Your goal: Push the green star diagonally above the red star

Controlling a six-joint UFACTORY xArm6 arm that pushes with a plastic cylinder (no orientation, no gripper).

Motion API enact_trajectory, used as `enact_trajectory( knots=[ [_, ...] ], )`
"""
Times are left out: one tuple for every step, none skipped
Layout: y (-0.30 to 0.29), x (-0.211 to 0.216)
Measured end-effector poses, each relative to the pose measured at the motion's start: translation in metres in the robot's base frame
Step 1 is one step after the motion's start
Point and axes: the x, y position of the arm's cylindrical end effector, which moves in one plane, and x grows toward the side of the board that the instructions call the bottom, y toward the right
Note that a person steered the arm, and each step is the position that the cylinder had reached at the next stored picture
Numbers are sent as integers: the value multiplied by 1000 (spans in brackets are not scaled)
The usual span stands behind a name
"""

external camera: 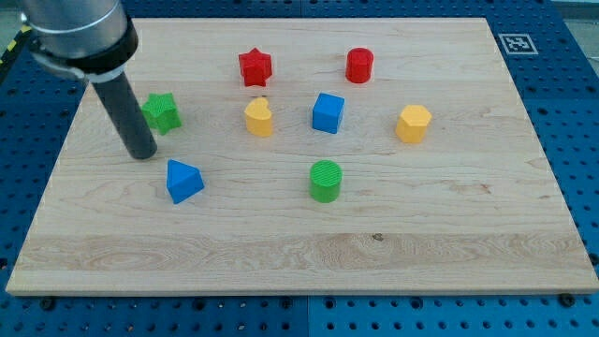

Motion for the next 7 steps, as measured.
enact_trajectory(
  knots=[
    [0, -24],
    [0, -31],
    [1, -44],
    [12, -40],
    [35, -33],
    [39, -39],
    [23, -62]
  ],
)
